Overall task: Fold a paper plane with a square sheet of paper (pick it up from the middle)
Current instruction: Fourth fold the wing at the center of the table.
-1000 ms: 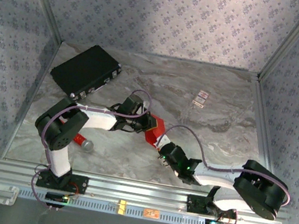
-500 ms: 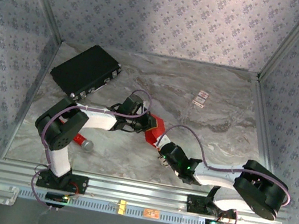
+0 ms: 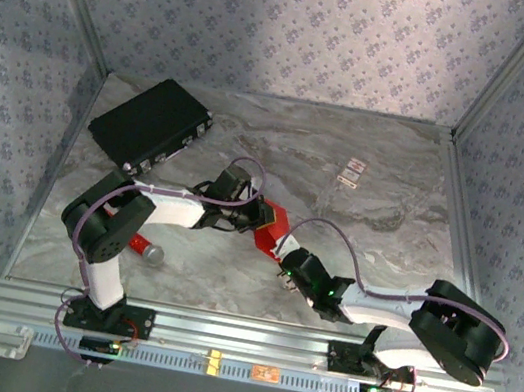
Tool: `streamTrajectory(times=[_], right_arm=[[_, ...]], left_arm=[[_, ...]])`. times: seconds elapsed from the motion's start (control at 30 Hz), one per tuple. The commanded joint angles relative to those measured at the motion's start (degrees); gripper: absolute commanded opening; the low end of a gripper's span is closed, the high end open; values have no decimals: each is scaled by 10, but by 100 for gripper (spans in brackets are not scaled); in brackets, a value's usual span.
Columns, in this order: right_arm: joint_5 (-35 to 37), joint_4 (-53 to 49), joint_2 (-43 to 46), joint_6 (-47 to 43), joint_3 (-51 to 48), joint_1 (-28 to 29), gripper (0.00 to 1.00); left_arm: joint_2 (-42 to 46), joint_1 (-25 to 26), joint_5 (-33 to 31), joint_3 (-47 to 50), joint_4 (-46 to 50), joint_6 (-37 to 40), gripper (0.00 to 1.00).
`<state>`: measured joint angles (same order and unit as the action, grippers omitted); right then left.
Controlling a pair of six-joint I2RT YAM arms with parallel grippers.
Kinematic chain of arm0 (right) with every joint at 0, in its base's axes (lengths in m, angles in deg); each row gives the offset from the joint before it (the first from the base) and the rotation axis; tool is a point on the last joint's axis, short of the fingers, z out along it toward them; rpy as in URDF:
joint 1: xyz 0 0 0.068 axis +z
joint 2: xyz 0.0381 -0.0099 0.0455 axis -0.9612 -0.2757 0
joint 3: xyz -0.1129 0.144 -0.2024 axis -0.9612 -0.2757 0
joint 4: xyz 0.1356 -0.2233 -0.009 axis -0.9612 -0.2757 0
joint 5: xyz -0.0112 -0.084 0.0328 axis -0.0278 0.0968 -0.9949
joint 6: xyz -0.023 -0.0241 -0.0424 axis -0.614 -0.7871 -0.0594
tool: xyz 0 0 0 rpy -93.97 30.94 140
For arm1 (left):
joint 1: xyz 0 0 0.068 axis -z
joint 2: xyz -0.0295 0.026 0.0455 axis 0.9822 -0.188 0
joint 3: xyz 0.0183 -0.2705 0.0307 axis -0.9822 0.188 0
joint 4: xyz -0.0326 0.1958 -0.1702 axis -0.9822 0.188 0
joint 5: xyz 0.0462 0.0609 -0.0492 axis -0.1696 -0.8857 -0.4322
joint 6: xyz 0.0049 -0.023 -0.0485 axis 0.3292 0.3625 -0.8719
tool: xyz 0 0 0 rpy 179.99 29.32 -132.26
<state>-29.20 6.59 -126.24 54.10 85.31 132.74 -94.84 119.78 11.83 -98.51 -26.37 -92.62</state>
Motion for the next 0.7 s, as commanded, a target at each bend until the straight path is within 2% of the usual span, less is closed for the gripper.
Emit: streamTrajectory(times=[0.0, 0.17, 0.47, 0.57, 0.67], right_arm=[[-6, 8, -3, 11, 10, -4, 19], [-8, 8, -3, 11, 11, -6, 18], [-14, 9, -4, 17, 12, -10, 11], [-17, 9, -4, 19, 13, -11, 12], [-13, 11, -5, 20, 12, -13, 18]], left_arm=[[-8, 3, 11, -10, -6, -2, 11], [-7, 3, 11, -9, -5, -2, 11], [-8, 4, 11, -12, -5, -1, 11], [-8, 4, 11, -12, -5, -1, 9], [-8, 3, 11, -13, -5, -1, 8]])
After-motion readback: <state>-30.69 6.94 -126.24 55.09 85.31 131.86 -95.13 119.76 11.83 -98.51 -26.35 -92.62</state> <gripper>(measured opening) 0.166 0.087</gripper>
